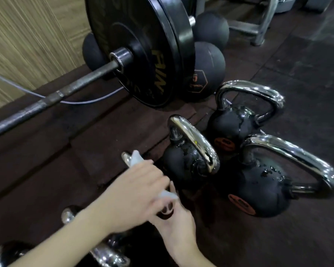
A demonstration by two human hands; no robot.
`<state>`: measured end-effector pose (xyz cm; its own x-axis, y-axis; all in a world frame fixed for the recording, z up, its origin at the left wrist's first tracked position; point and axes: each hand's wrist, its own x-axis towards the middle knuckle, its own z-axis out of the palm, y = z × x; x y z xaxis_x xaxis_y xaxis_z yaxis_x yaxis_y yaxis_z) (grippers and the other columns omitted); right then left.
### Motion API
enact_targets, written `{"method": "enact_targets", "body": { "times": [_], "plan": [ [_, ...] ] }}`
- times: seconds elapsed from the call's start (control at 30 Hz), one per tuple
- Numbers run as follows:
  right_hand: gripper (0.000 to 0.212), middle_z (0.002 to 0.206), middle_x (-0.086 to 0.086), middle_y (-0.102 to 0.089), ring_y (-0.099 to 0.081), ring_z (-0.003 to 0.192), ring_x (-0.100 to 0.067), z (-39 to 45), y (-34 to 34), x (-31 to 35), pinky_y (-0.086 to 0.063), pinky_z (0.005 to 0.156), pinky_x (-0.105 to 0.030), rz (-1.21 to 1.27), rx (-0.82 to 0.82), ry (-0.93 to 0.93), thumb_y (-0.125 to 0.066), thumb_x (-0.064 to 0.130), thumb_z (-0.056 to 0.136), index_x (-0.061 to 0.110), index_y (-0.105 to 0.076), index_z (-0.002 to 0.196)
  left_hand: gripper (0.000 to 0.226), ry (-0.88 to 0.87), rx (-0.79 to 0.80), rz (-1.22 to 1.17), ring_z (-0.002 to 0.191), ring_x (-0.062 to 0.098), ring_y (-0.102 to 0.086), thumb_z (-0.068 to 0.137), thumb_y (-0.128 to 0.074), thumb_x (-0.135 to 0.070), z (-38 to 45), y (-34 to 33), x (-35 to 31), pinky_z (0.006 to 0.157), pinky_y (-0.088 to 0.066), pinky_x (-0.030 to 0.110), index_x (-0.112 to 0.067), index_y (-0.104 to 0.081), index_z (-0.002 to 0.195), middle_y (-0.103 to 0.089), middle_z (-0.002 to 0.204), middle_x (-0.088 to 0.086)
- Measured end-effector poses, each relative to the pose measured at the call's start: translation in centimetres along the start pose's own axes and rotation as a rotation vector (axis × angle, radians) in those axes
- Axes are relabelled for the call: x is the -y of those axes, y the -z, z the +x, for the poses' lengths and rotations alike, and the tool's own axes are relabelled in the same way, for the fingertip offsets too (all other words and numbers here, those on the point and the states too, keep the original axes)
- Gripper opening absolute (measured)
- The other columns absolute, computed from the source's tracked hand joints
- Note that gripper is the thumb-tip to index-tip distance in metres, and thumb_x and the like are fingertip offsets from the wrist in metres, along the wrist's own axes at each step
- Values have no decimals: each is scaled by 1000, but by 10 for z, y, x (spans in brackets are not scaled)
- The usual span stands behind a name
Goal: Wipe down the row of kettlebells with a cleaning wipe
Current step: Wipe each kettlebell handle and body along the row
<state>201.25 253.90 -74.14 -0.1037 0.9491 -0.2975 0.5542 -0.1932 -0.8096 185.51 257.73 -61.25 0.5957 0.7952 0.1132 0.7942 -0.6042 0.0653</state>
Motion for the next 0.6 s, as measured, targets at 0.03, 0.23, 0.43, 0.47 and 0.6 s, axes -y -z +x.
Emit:
{"method": "enact_targets", "body": {
  "times": [0.03,0.23,0.43,0.47,0.6],
  "plan": [
    [119,141,18,-66,-67,118,2,1,2,-2,-48,96,-10,-13,38,14,-79,79,56,58,-21,159,41,76,-13,-32,101,19,-57,107,-41,-50,-1,2,9,119,-31,44,-18,-66,105,-60,100,-5],
    [89,140,17,-65,-62,129,-5,3,55,-23,-49,109,-27,-168,40,241,-64,80,75,45,-43,154,47,551,-209,-298,133,5,-38,106,-37,-54,-2,-4,10,117,-28,25,-20,-67,116,-54,128,-13],
    [54,120,25,-54,-57,115,4,17,106,-45,-50,99,-23,-47,-185,355,-84,55,74,38,-54,116,33,962,-453,-652,136,1,-45,108,-51,-30,5,-10,-3,112,-34,22,-28,-55,141,-53,144,-15],
    [63,127,22,-51,-55,121,3,23,112,-45,-47,105,-22,-20,-208,361,-88,50,73,37,-51,122,34,1002,-480,-658,134,6,-50,110,-46,-30,8,-9,-2,111,-36,25,-28,-56,143,-57,142,-13],
    [112,159,13,-35,-43,145,-7,48,130,-27,-37,124,-30,125,-147,265,-96,46,67,29,-31,156,35,983,-607,-569,134,13,-57,113,-39,-21,27,7,5,113,-35,24,-21,-64,137,-65,133,-11]
  ]
}}
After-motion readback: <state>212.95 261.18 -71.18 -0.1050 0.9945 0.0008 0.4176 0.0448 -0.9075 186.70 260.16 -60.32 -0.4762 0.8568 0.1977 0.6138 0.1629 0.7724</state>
